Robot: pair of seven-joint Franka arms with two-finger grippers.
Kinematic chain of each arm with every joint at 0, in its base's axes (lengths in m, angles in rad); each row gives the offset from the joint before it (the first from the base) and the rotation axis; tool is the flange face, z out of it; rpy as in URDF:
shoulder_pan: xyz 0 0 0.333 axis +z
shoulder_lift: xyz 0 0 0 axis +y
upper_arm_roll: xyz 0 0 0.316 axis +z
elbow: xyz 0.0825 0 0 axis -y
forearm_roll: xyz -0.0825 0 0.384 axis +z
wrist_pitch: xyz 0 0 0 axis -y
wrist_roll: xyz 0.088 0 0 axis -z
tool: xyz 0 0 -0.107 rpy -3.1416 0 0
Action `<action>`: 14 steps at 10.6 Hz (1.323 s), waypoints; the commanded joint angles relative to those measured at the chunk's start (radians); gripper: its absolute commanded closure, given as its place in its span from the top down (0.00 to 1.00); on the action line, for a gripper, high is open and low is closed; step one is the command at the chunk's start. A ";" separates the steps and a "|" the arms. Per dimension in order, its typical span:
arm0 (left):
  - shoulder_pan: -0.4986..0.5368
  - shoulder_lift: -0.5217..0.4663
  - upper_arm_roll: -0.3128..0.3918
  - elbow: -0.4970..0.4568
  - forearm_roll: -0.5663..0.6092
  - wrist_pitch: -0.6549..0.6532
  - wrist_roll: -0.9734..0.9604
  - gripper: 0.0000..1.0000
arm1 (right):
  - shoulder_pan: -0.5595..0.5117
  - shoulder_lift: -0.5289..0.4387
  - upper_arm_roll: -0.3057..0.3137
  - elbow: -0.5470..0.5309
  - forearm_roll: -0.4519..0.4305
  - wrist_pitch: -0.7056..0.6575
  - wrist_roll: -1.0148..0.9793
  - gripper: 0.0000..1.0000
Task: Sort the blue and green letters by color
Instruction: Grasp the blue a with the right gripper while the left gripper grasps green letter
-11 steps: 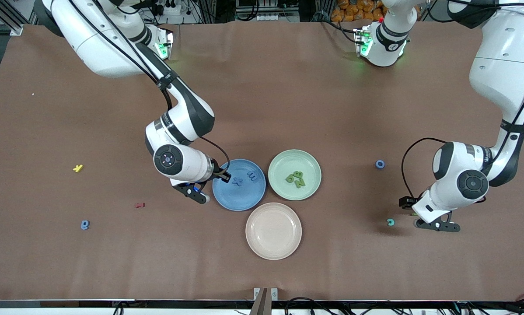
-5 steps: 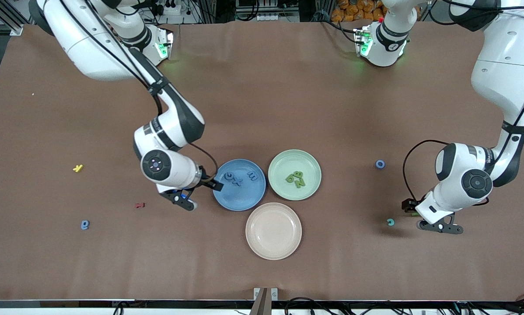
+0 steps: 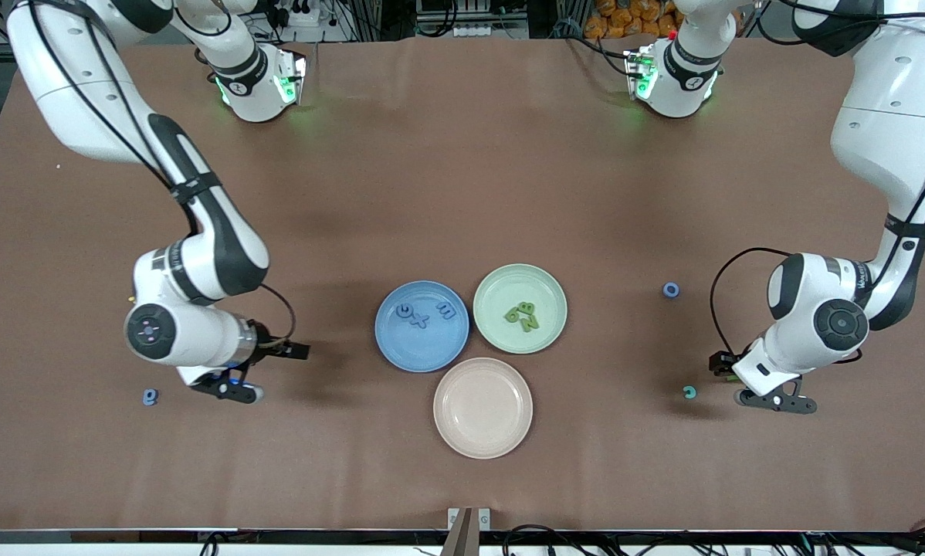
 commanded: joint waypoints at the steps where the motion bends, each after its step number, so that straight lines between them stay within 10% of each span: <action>1: 0.007 0.021 -0.007 0.020 -0.005 0.027 0.026 0.84 | -0.022 0.026 -0.100 0.018 -0.065 0.063 -0.236 1.00; 8: 0.007 0.027 -0.007 0.022 -0.002 0.041 0.034 0.65 | -0.034 0.135 -0.296 0.136 -0.074 0.280 -0.549 1.00; 14: 0.007 0.027 -0.006 0.023 -0.001 0.041 0.034 0.41 | -0.129 0.238 -0.284 0.215 -0.041 0.325 -0.619 1.00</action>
